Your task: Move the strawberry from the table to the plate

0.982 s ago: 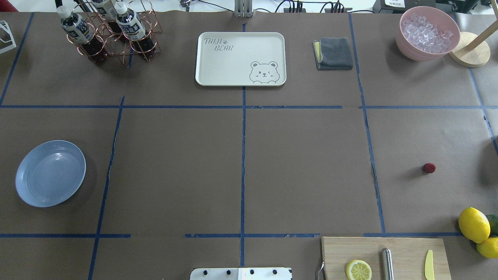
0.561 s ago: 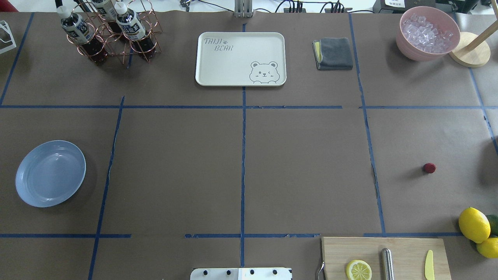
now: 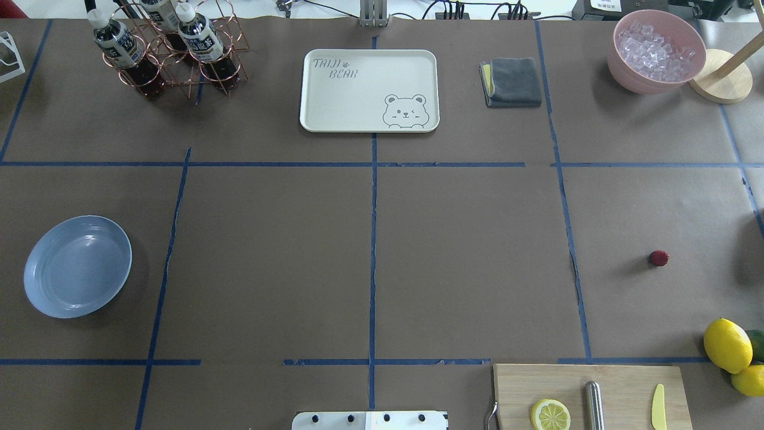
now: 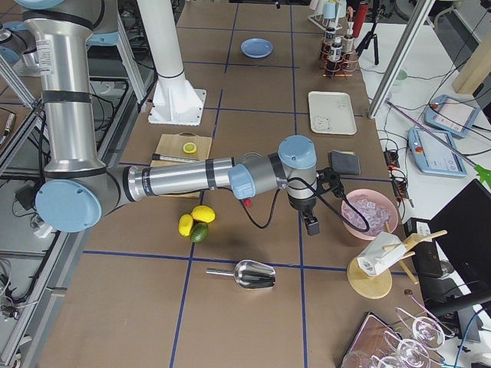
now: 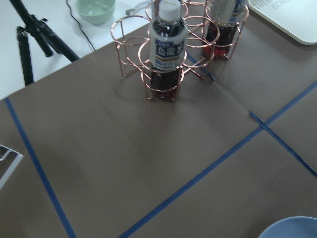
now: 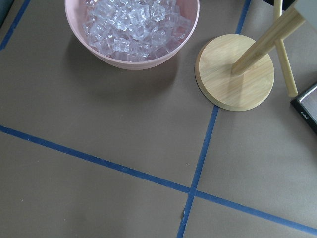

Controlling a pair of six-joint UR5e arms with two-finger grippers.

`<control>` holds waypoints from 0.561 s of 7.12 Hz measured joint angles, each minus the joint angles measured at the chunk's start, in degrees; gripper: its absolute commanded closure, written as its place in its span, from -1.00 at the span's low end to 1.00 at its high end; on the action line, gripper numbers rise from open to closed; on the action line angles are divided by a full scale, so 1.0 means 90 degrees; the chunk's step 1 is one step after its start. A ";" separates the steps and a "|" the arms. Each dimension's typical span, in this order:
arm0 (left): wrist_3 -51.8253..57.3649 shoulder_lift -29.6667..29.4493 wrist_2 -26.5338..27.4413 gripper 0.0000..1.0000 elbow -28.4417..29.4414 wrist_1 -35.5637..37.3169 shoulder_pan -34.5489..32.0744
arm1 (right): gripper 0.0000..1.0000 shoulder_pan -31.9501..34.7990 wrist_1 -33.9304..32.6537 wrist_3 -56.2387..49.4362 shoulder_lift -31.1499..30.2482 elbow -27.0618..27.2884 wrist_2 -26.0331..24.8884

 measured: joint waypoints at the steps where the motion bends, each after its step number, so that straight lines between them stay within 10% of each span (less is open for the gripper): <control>1: -0.0669 0.0263 0.0402 -0.23 0.0052 -0.0343 0.0298 | -1.00 0.0000 0.0010 0.0018 0.0001 -0.0006 0.0002; 4: -0.3111 0.0685 0.1396 -0.24 0.0536 -0.1913 0.1492 | -1.00 0.0000 0.0015 0.0029 -0.0004 -0.0015 0.0003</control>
